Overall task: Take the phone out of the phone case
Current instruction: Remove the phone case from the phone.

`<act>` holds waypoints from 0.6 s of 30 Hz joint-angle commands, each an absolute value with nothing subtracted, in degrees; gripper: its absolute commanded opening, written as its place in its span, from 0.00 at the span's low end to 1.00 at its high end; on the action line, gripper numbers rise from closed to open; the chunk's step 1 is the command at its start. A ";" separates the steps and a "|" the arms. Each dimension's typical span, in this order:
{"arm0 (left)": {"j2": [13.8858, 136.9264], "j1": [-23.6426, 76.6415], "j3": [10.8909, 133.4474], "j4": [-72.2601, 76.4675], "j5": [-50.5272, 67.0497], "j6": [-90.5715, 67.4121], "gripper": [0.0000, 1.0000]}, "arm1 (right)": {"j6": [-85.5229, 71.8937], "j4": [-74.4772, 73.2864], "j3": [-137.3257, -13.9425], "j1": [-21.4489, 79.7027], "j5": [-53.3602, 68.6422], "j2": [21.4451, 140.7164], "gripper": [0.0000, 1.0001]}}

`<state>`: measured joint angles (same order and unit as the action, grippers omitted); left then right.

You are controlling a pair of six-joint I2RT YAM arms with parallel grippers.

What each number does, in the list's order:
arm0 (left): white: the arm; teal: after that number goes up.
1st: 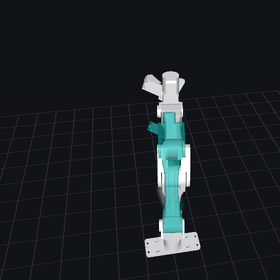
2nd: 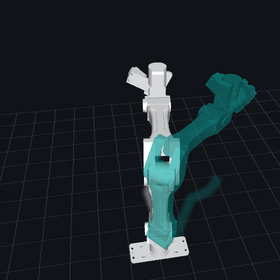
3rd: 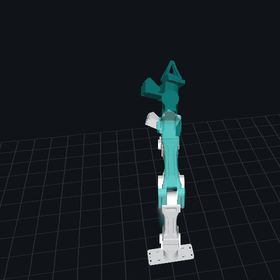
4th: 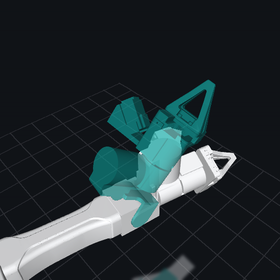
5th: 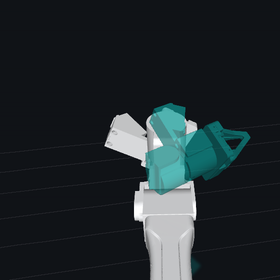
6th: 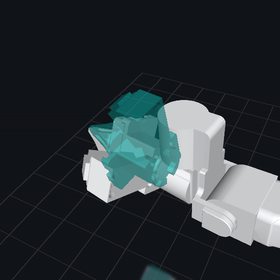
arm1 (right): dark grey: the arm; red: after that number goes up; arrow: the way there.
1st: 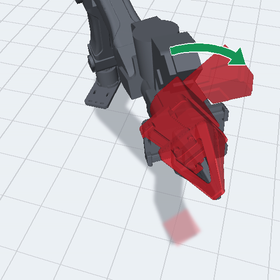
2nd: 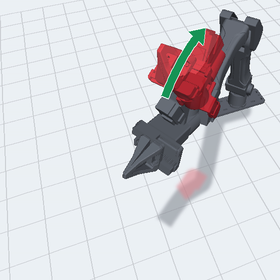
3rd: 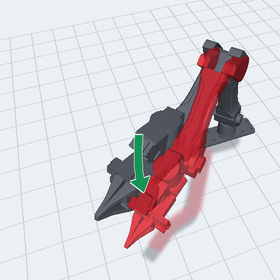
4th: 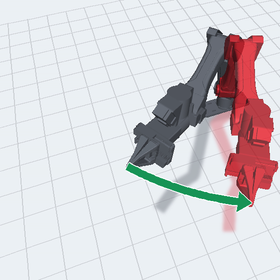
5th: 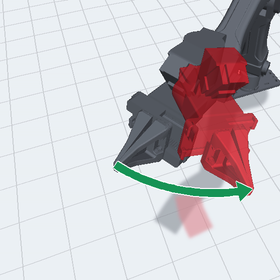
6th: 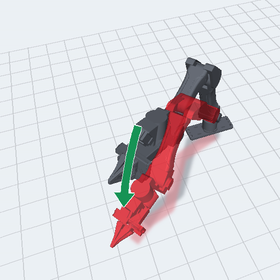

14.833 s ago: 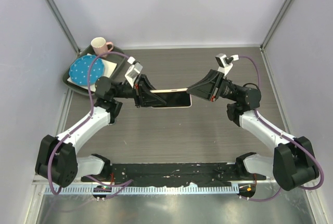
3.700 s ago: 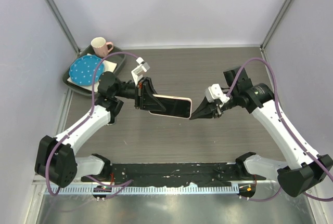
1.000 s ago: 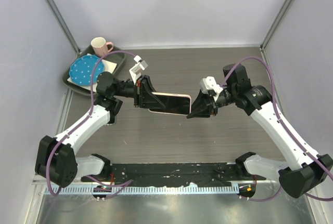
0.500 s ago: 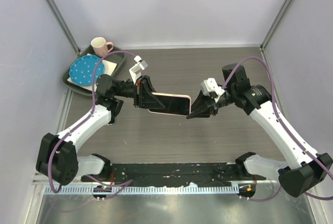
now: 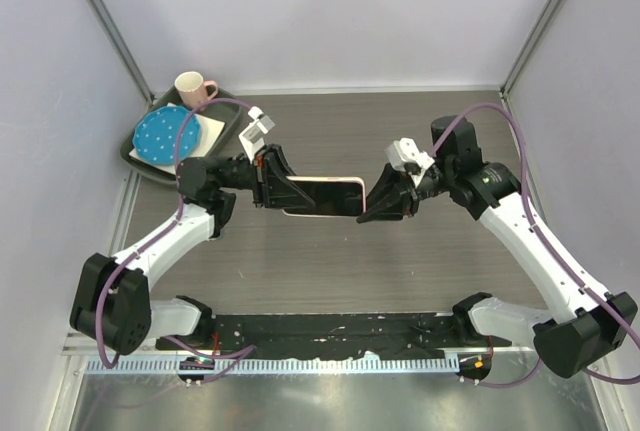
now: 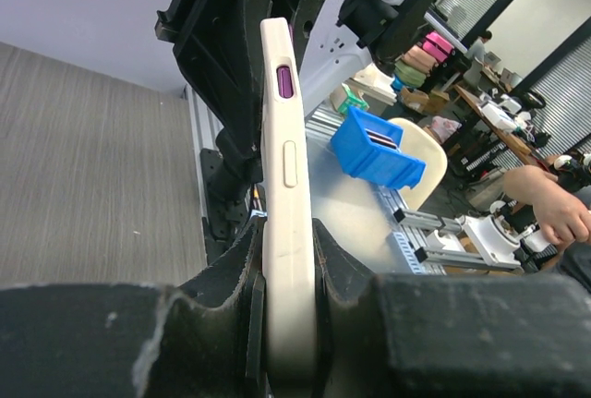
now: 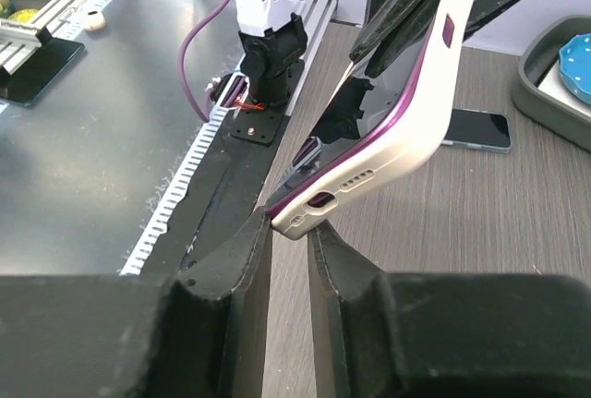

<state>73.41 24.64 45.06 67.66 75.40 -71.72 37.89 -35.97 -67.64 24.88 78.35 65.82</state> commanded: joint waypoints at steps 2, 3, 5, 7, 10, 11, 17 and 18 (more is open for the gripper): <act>71.90 28.39 45.53 74.88 76.11 -75.85 0.00 | 29.62 -13.64 -65.22 23.82 67.24 67.59 0.01; 72.07 28.48 45.61 75.06 76.11 -75.94 0.00 | 29.10 -12.75 -64.87 23.73 66.54 67.67 0.01; 72.07 28.65 45.62 75.23 76.11 -76.29 0.00 | 25.06 -9.33 -63.02 23.64 66.36 67.85 0.01; 72.07 28.65 45.70 75.41 75.94 -76.64 0.00 | 21.38 -3.19 -61.01 23.64 65.83 68.03 0.01; 72.16 28.91 45.70 76.20 76.03 -77.43 0.00 | 17.14 2.81 -59.51 23.56 64.95 68.55 0.01; 72.07 28.92 45.70 76.38 75.94 -77.69 0.00 | 15.75 3.51 -59.15 23.55 64.78 68.82 0.01; 71.72 29.35 45.97 77.69 75.76 -78.75 0.00 | 4.77 21.82 -54.85 22.15 65.82 69.61 0.01; 71.63 29.44 45.97 78.13 75.59 -79.19 0.00 | -1.34 25.63 -53.89 21.45 66.27 69.87 0.01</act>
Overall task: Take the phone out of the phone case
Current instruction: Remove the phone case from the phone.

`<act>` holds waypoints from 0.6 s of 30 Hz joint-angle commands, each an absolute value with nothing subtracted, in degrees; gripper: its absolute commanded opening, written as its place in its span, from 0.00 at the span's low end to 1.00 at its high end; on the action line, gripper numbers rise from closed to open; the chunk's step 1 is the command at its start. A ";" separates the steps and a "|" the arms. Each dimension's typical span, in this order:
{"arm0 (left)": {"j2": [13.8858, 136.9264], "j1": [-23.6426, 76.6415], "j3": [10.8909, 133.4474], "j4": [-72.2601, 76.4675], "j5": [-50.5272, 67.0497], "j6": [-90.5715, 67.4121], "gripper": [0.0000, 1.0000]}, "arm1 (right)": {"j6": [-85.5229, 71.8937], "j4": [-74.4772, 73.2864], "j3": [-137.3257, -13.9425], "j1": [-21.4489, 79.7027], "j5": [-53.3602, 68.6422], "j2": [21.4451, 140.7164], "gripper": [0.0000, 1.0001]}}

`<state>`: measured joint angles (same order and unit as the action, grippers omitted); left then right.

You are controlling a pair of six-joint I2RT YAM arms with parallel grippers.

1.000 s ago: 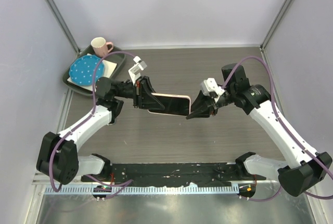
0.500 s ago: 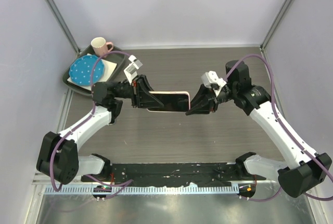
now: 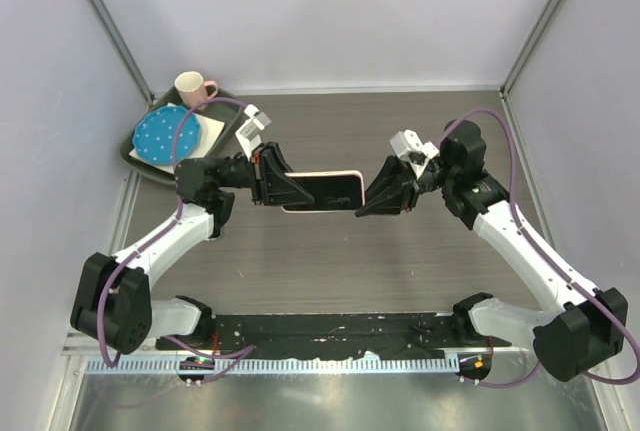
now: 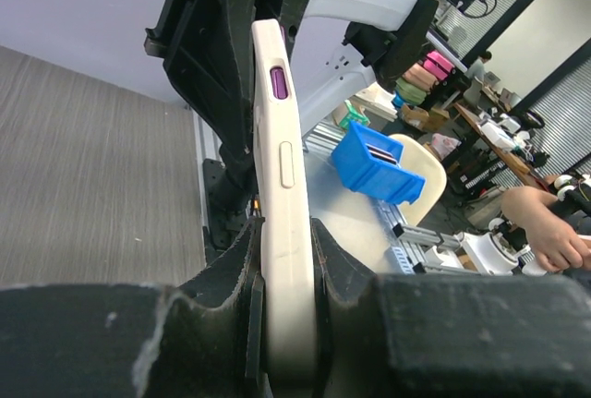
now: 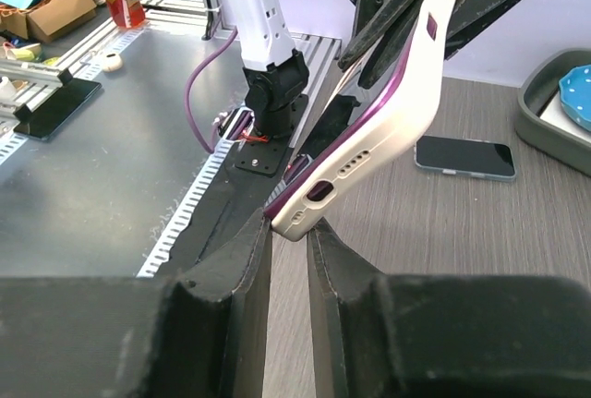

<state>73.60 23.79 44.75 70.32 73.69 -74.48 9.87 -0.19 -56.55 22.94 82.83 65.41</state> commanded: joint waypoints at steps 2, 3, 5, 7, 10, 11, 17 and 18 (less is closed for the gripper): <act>71.28 29.62 46.32 78.40 75.41 -79.54 0.00 | -7.87 38.76 -50.64 21.01 68.02 70.22 0.01; 71.28 29.79 46.41 78.66 75.32 -79.80 0.00 | -13.48 43.28 -49.58 20.83 68.38 70.83 0.01; 71.28 30.41 46.58 78.75 75.32 -79.89 0.00 | -16.95 50.32 -48.43 20.83 70.21 71.45 0.01; 71.63 31.20 46.67 78.75 75.15 -79.89 0.00 | -16.44 51.24 -48.43 21.18 71.36 71.37 0.01; 71.98 31.90 46.93 78.75 75.41 -79.81 0.00 | -14.16 48.88 -48.87 20.92 71.11 71.11 0.01; 72.07 31.99 46.93 78.75 75.41 -79.80 0.00 | -13.28 46.69 -48.95 20.83 70.58 71.02 0.01; 71.72 32.34 46.49 78.93 75.85 -79.81 0.00 | -0.81 28.33 -52.99 20.22 64.17 71.54 0.01; 71.72 32.43 46.41 78.93 75.85 -79.80 0.00 | -0.36 26.65 -53.78 20.30 63.90 71.63 0.01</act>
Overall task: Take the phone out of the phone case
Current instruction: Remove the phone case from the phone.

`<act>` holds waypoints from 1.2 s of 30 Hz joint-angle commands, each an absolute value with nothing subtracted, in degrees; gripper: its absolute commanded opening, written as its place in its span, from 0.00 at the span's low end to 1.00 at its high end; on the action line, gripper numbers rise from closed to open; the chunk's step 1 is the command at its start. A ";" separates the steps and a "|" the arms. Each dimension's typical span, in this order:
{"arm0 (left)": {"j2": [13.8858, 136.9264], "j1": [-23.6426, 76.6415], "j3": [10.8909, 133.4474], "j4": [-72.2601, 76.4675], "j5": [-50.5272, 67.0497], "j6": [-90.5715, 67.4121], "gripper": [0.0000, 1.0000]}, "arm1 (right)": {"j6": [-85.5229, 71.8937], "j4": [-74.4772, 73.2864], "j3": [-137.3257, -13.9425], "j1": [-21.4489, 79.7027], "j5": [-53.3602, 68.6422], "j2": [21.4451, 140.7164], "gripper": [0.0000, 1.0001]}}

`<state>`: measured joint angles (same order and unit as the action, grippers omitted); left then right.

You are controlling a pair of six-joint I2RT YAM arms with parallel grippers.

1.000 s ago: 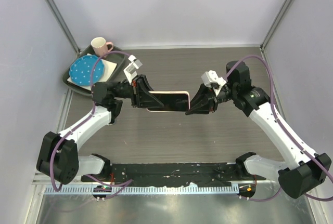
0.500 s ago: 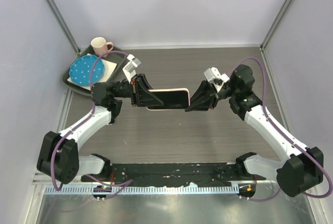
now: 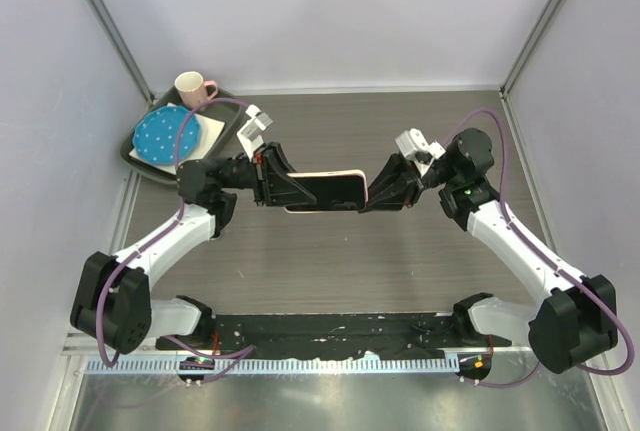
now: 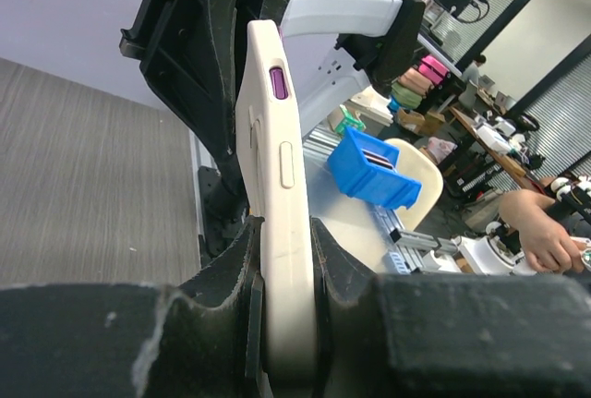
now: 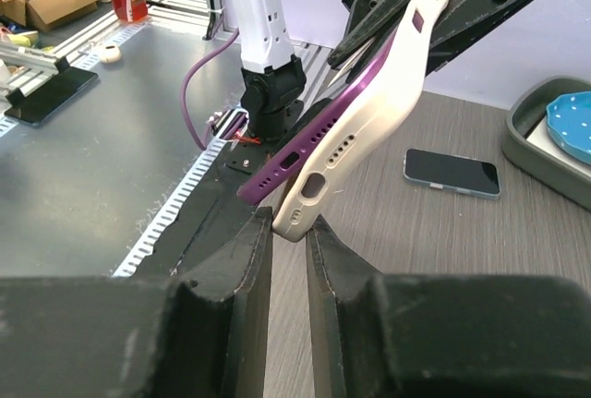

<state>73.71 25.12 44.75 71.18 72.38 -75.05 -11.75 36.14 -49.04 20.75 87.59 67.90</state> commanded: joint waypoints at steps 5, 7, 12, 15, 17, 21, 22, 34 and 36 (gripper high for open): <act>71.54 32.34 46.49 79.28 75.85 -80.15 0.00 | 1.14 23.04 -54.67 20.21 57.84 72.42 0.01; 71.54 32.34 46.41 79.36 75.76 -80.16 0.00 | 2.81 20.93 -55.63 20.21 55.47 72.77 0.01; 71.54 32.34 46.32 79.80 76.02 -79.98 0.00 | 4.48 17.93 -56.16 20.48 54.23 72.78 0.01; 71.63 32.34 46.06 79.98 75.94 -79.63 0.00 | 4.39 17.84 -55.46 20.74 54.32 71.55 0.01; 71.63 32.26 46.05 79.98 76.20 -79.45 0.00 | 4.22 17.49 -55.20 20.83 54.32 70.49 0.01; 71.46 31.47 45.62 79.46 76.03 -78.31 0.00 | 4.83 15.65 -55.46 20.92 54.75 69.00 0.01; 71.46 31.20 45.62 78.76 75.94 -77.61 0.00 | 5.01 14.60 -55.55 20.83 54.76 68.39 0.01; 70.93 30.15 45.26 77.96 76.03 -76.64 0.00 | 9.66 7.31 -56.60 20.83 52.82 66.80 0.01; 70.67 29.71 45.18 77.96 75.68 -76.38 0.00 | 11.07 5.20 -57.13 20.83 53.87 66.01 0.02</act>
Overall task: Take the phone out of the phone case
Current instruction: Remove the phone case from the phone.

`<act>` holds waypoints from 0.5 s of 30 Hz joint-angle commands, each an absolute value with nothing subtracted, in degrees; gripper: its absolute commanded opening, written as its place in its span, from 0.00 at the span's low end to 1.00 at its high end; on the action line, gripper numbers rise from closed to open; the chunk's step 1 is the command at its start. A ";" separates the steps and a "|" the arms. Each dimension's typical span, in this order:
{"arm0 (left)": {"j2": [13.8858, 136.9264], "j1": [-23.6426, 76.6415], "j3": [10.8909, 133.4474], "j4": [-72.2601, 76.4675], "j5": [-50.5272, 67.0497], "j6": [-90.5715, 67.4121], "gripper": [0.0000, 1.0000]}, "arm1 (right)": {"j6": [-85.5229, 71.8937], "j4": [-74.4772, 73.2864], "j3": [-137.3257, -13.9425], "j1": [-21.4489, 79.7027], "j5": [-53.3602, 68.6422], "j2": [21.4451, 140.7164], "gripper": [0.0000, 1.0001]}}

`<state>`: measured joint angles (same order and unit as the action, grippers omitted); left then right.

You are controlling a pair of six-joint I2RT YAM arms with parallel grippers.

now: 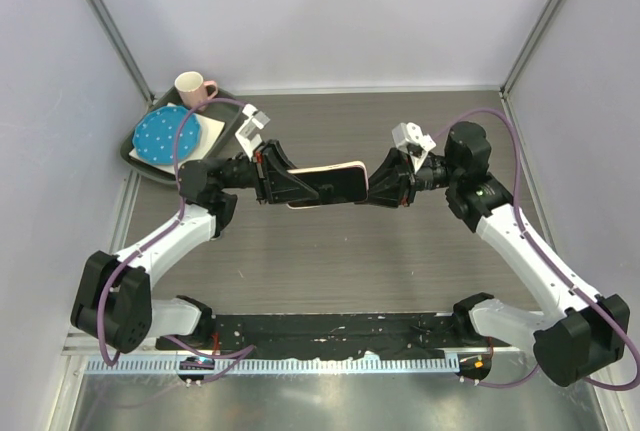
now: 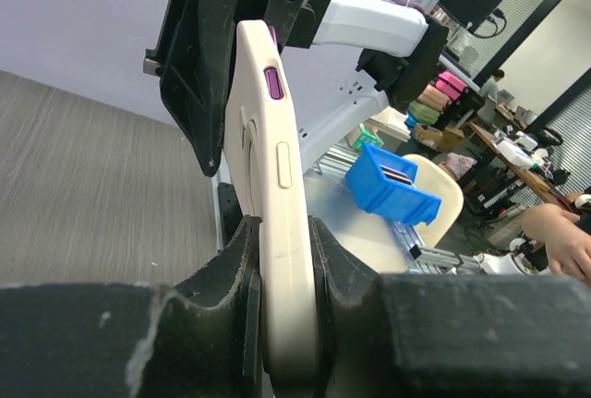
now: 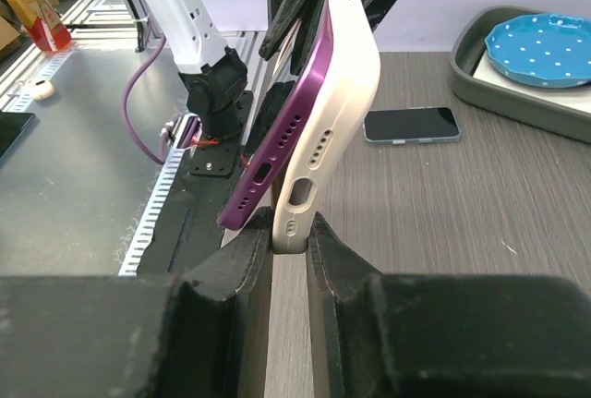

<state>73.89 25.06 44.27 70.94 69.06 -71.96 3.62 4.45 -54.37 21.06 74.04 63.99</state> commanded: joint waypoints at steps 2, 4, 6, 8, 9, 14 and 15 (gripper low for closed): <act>70.32 29.53 45.00 77.87 75.50 -76.29 0.00 | 12.56 2.29 -57.39 20.92 54.40 65.48 0.08; 70.05 29.01 45.00 77.96 75.24 -75.94 0.00 | 13.09 0.36 -57.83 20.83 54.49 64.43 0.15; 69.96 28.57 44.82 77.96 74.80 -75.85 0.00 | 14.75 -4.11 -59.14 20.83 54.58 63.81 0.30; 70.14 28.39 44.91 77.96 74.53 -75.59 0.00 | 17.04 -8.60 -59.94 20.92 54.23 62.94 0.44; 70.05 28.39 44.91 77.96 74.44 -75.67 0.00 | 17.49 -9.40 -60.29 20.83 53.88 62.58 0.46; 70.14 27.78 44.74 77.87 74.27 -75.41 0.00 | 14.77 -10.81 -60.82 20.74 47.55 60.12 0.51; 70.22 27.77 44.82 77.87 74.27 -75.32 0.00 | 13.90 -10.90 -60.99 20.66 47.46 59.68 0.51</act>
